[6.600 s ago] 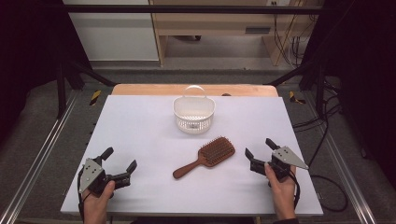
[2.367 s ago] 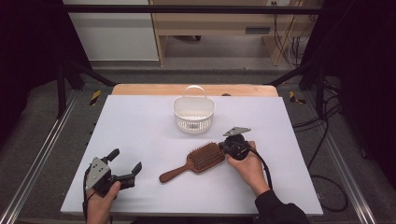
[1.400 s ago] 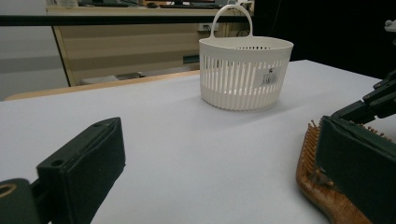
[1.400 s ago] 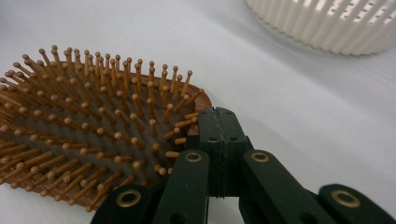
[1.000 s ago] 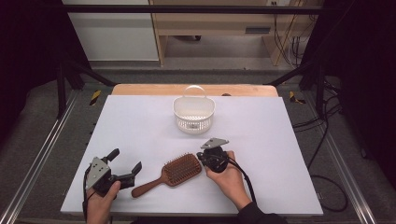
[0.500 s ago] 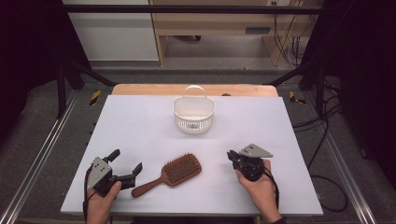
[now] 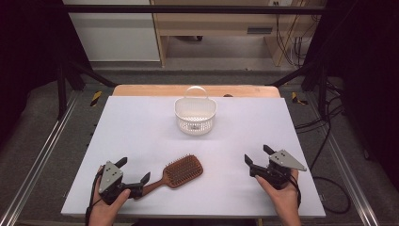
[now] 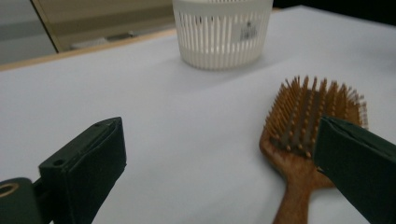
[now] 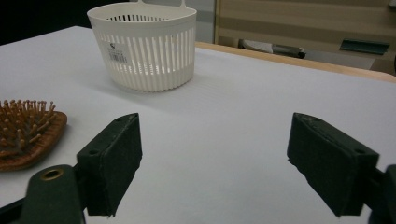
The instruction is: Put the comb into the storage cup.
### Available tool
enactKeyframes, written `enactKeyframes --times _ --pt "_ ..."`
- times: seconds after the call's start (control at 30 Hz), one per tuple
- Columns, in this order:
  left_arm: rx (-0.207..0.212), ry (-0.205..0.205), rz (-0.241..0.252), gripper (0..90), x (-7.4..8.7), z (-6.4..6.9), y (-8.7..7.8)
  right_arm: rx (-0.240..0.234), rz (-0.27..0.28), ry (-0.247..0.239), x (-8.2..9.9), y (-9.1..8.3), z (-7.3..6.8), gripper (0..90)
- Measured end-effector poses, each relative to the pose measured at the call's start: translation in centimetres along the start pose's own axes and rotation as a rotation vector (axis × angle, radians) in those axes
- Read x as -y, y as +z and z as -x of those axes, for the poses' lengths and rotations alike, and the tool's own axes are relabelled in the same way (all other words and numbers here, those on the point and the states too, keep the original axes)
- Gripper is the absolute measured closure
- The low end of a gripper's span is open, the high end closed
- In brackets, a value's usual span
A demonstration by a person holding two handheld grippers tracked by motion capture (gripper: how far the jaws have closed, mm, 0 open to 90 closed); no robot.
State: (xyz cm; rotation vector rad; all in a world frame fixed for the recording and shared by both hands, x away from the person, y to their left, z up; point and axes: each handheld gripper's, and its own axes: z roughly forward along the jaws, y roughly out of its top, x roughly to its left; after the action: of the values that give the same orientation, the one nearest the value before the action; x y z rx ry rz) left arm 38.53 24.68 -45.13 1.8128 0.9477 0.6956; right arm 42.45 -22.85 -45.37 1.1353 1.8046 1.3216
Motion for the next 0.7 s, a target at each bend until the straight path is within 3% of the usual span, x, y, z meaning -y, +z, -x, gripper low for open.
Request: enactKeyframes --times 0.1,0.13,0.17,0.33,0.57,0.7 --pt "0.007 0.015 -0.141 2.7 -0.2 1.0 0.0 0.002 0.016 -0.021 0.0 0.1 -0.2 15.9" --pt "0.01 0.029 -0.163 2.8 -0.4 1.3 -0.1 0.008 0.013 -0.031 0.1 0.2 -0.3 13.4" --pt "0.03 0.042 -0.177 3.0 -0.8 1.4 -0.2 0.023 0.004 -0.053 0.2 0.3 -0.5 11.4" --pt "0.034 0.047 -0.21 3.7 -1.7 1.2 0.0 0.024 0.015 -0.059 0.3 0.2 -0.5 9.0" --pt "0.057 0.14 -0.299 4.0 -3.0 1.9 0.7 -0.006 0.046 -0.081 0.3 -0.1 -0.5 8.9" --pt "0.059 0.2 -0.328 4.4 -3.4 2.3 0.9 -0.015 0.058 -0.069 0.3 -0.3 -0.3 9.6"
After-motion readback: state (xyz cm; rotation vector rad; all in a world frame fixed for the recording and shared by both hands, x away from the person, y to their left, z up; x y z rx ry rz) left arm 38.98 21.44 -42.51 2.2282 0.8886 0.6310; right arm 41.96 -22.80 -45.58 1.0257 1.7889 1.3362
